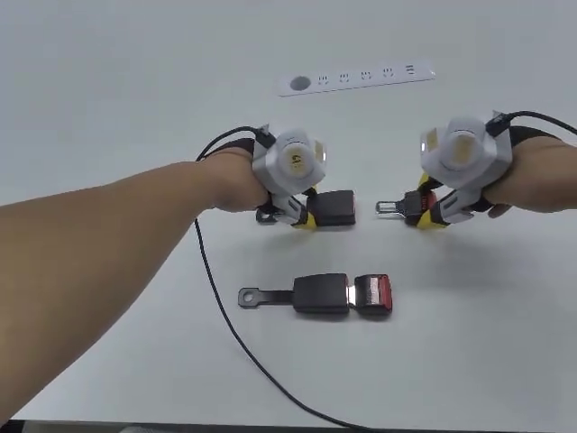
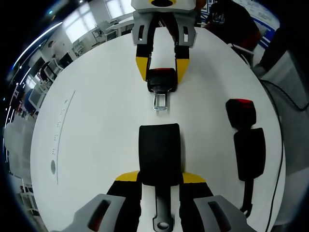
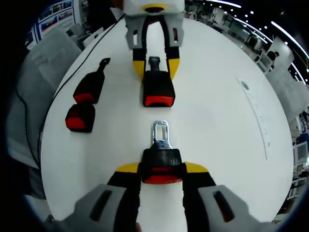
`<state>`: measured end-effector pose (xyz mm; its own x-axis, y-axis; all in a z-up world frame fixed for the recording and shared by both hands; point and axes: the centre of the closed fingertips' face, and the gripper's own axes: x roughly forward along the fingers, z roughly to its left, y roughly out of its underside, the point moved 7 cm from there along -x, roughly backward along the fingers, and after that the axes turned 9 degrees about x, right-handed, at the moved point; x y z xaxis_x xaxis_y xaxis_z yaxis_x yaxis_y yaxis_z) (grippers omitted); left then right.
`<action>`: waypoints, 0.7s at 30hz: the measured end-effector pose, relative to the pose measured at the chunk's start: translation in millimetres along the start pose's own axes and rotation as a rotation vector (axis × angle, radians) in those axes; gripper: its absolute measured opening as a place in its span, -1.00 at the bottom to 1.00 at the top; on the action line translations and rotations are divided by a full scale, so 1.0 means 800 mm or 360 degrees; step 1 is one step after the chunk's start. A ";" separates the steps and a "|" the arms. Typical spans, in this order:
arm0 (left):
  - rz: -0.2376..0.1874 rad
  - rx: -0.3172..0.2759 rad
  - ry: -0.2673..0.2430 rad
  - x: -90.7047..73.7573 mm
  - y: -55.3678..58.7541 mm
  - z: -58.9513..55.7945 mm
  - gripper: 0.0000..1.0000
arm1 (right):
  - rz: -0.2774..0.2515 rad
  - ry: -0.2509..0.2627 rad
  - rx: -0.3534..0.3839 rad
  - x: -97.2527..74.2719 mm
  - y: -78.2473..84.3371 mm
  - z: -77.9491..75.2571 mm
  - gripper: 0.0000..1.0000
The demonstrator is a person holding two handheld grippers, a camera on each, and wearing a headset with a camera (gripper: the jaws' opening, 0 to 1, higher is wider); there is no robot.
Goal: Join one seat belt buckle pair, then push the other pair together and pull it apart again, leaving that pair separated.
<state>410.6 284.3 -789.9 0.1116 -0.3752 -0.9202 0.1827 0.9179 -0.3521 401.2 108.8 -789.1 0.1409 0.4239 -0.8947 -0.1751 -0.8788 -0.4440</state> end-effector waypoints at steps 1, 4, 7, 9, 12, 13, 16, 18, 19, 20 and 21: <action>-0.0001 0.0001 0.0000 0.000 0.000 0.000 -0.40 | -0.0002 -0.0001 -0.0004 0.002 -0.003 0.001 -0.35; -0.0003 0.0000 0.0000 0.000 0.001 0.001 -0.40 | -0.0003 -0.0005 -0.0023 0.006 -0.012 0.002 -0.35; -0.0003 0.0000 0.0000 0.001 0.002 0.001 -0.40 | 0.0006 -0.0009 -0.0044 0.009 -0.019 0.003 -0.35; -0.0002 0.0003 0.0001 0.001 0.001 0.001 -0.40 | 0.0013 -0.0011 -0.0058 0.011 -0.023 0.004 -0.35; 0.0001 0.0009 0.0004 0.001 0.001 0.002 -0.40 | 0.0025 -0.0007 -0.0082 0.012 -0.027 0.004 -0.35; 0.0003 0.0010 0.0005 0.001 0.001 0.002 -0.40 | 0.0027 -0.0004 -0.0094 0.013 -0.028 0.004 -0.35; 0.0007 0.0011 0.0007 0.001 0.000 0.001 -0.40 | 0.0027 0.0001 -0.0111 0.014 -0.031 0.005 -0.35; 0.0008 0.0015 0.0007 0.000 -0.001 0.000 -0.40 | 0.0024 0.0005 -0.0109 0.014 -0.032 0.005 -0.35; 0.0009 0.0014 0.0005 0.000 -0.001 0.000 -0.40 | 0.0020 0.0013 -0.0115 0.015 -0.033 0.006 -0.35; 0.0008 0.0011 0.0003 0.000 -0.001 0.000 -0.40 | 0.0017 0.0016 -0.0117 0.015 -0.034 0.007 -0.35; 0.0007 0.0013 0.0002 -0.001 -0.001 -0.001 -0.40 | 0.0012 0.0016 -0.0119 0.015 -0.036 0.007 -0.35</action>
<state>409.8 284.1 -789.3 0.1110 -0.3711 -0.9219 0.1901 0.9185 -0.3468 402.4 140.3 -787.8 0.1499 0.4151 -0.8973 -0.1032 -0.8961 -0.4318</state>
